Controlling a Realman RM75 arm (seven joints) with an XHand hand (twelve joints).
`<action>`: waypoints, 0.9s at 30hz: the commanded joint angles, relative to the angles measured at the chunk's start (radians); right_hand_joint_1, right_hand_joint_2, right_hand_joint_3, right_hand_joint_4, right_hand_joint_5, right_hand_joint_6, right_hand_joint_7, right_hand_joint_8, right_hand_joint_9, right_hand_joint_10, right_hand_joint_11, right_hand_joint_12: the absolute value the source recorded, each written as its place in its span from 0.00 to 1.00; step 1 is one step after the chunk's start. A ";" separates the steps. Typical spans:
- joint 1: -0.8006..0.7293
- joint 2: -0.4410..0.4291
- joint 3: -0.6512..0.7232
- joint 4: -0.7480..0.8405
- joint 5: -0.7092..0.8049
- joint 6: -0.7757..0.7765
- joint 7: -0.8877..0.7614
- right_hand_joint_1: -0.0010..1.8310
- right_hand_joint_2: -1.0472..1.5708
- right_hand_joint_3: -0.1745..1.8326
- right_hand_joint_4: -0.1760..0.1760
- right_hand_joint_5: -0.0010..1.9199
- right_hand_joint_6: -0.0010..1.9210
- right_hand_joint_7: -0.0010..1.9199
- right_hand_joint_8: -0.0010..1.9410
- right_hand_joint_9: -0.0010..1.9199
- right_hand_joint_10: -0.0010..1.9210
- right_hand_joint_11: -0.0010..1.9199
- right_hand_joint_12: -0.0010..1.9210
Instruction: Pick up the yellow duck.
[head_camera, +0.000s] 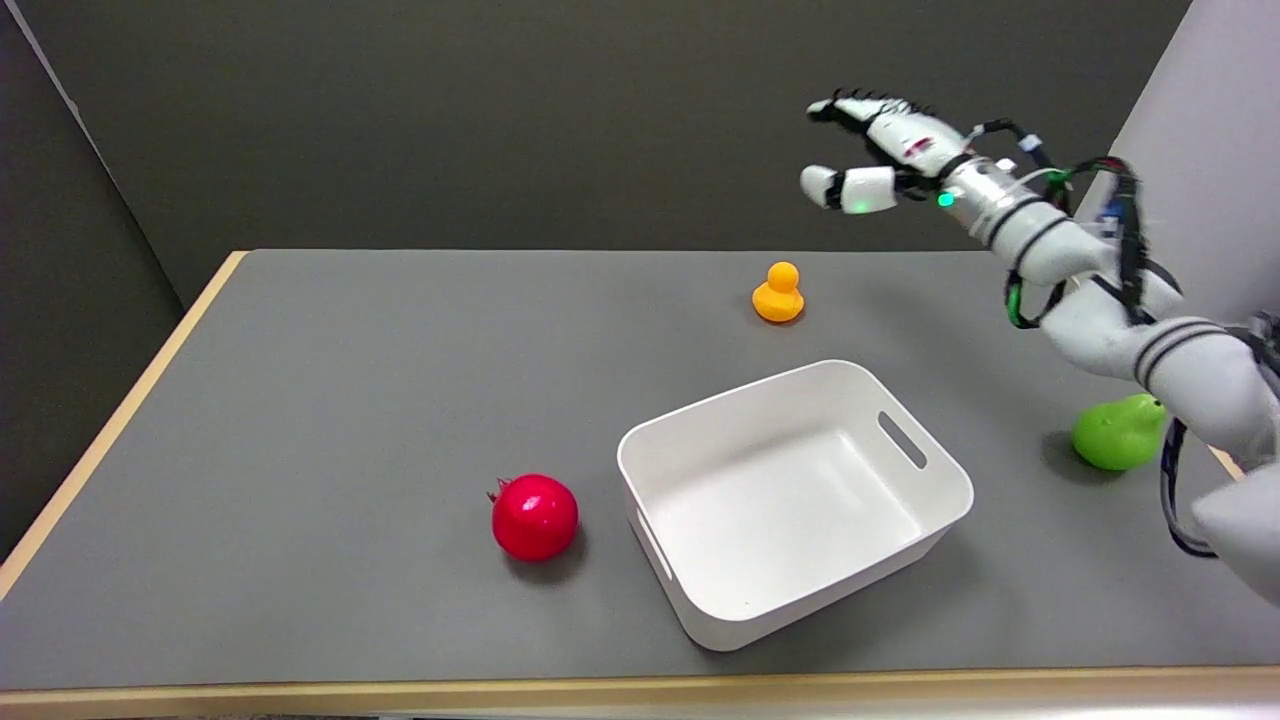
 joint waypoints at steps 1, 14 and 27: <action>0.235 -0.097 -0.303 -0.171 -0.304 -0.288 0.268 0.09 0.61 0.57 0.61 0.04 0.18 0.05 0.11 0.02 0.29 0.00 0.51; 0.143 -0.090 -0.300 -0.142 -0.305 -0.277 0.269 0.18 0.64 0.52 0.58 0.06 0.17 0.14 0.16 0.12 0.36 0.01 0.59; 0.124 -0.125 -0.305 -0.180 -0.305 -0.275 0.269 0.19 0.64 0.52 0.58 0.07 0.17 0.15 0.16 0.12 0.36 0.02 0.59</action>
